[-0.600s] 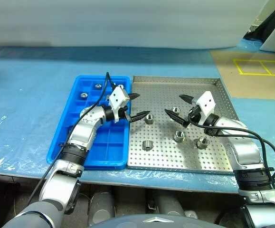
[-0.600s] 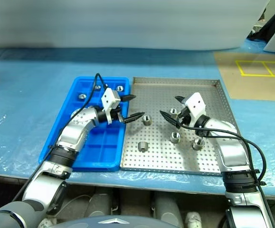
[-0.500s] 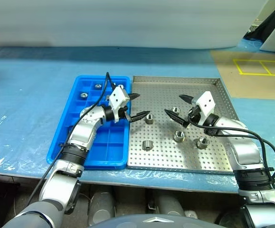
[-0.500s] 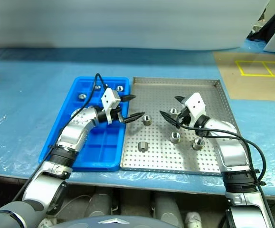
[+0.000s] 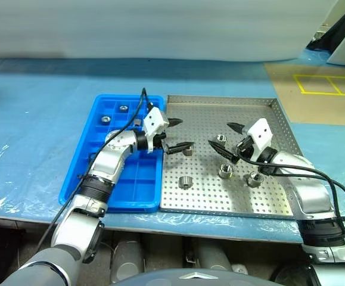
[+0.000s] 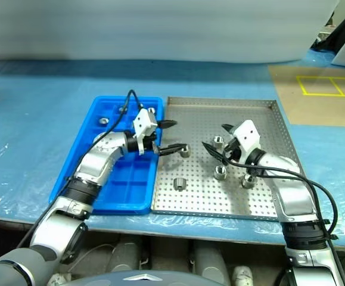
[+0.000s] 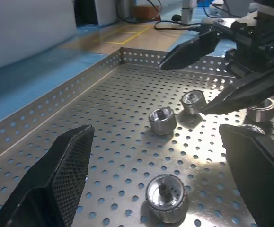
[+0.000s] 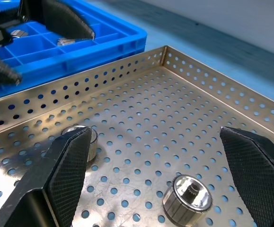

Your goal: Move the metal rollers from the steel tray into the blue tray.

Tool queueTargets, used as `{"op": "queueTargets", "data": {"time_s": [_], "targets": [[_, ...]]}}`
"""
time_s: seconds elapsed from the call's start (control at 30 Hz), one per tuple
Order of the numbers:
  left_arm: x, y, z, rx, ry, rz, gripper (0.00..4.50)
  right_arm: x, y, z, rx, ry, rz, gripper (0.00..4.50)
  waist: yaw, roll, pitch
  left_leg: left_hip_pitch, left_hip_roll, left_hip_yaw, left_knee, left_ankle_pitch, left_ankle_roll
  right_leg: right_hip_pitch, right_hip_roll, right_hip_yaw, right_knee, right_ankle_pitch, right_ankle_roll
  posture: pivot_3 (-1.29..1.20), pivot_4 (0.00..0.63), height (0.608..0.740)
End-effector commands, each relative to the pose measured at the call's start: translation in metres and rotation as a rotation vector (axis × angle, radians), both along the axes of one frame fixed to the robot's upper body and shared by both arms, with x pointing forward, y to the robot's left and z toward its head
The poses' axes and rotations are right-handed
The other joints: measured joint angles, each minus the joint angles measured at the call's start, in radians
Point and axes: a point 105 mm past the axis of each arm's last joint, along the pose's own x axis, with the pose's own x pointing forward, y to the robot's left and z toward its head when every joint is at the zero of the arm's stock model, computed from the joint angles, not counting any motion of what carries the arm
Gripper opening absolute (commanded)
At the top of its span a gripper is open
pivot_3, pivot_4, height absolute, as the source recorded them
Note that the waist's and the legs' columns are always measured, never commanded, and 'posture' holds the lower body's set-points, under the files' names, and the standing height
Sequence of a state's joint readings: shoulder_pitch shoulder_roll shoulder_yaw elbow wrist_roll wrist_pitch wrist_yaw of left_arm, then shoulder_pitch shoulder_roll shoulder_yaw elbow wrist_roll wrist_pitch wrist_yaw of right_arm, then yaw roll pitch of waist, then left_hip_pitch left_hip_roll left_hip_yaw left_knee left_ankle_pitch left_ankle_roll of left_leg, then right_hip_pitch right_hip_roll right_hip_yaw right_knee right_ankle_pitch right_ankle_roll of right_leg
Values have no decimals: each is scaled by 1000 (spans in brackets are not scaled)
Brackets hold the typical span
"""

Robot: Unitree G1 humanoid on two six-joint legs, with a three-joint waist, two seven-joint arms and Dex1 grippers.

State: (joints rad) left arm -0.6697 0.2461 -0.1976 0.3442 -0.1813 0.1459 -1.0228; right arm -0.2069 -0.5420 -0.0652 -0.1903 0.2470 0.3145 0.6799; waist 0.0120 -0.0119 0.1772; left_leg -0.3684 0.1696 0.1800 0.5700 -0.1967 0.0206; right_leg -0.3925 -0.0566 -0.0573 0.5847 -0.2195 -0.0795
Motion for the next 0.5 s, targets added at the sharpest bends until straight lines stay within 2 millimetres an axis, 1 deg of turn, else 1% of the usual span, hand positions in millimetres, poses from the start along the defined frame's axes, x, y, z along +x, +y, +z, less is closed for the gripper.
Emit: {"op": "queueTargets", "data": {"time_s": [0.03, 0.13, 0.17, 0.27, 0.37, 0.5], "targets": [[5, -4, -4, 137, 41, -51, 4443, -14, -16, 17, 3, -63, -61, 4500, -3, 0, 0, 0, 0, 0, 0, 0, 0, 0, 0, 0, 0, 0, 0, -391, 150, 740], [14, -8, -2, 205, 40, -66, 4443, -28, -27, 13, 2, -52, -115, 4500, -11, 0, 0, 0, 0, 0, 0, 0, 0, 0, 0, 0, -1, 0, 0, -449, 150, 740], [17, -9, -1, 220, 32, -69, 4443, -31, -28, 12, 3, -48, -126, 4500, -16, 0, 0, 0, 0, 0, 0, 0, 1, 0, 0, 0, -2, 0, 0, -464, 150, 740], [28, -20, -1, 260, 28, -77, 4443, -47, -26, 7, 18, -17, -142, 4500, -36, 1, 0, -1, -1, 0, 0, -1, 2, 1, 0, 0, -5, 1, 2, -539, 150, 740], [31, -25, -11, 340, 24, -104, 4443, -57, -26, 6, 21, -16, -180, 4500, -63, 4, -2, -2, -1, 0, 0, -3, 5, 3, 0, 0, -11, 2, 5, -608, 150, 740], [32, -20, -24, 453, 28, -138, 4443, -66, -28, 3, 21, -15, -237, 4500, -111, 4, -3, -6, -3, 0, 1, -6, 9, 2, -1, 0, -15, 3, 7, -663, 150, 740]]}}
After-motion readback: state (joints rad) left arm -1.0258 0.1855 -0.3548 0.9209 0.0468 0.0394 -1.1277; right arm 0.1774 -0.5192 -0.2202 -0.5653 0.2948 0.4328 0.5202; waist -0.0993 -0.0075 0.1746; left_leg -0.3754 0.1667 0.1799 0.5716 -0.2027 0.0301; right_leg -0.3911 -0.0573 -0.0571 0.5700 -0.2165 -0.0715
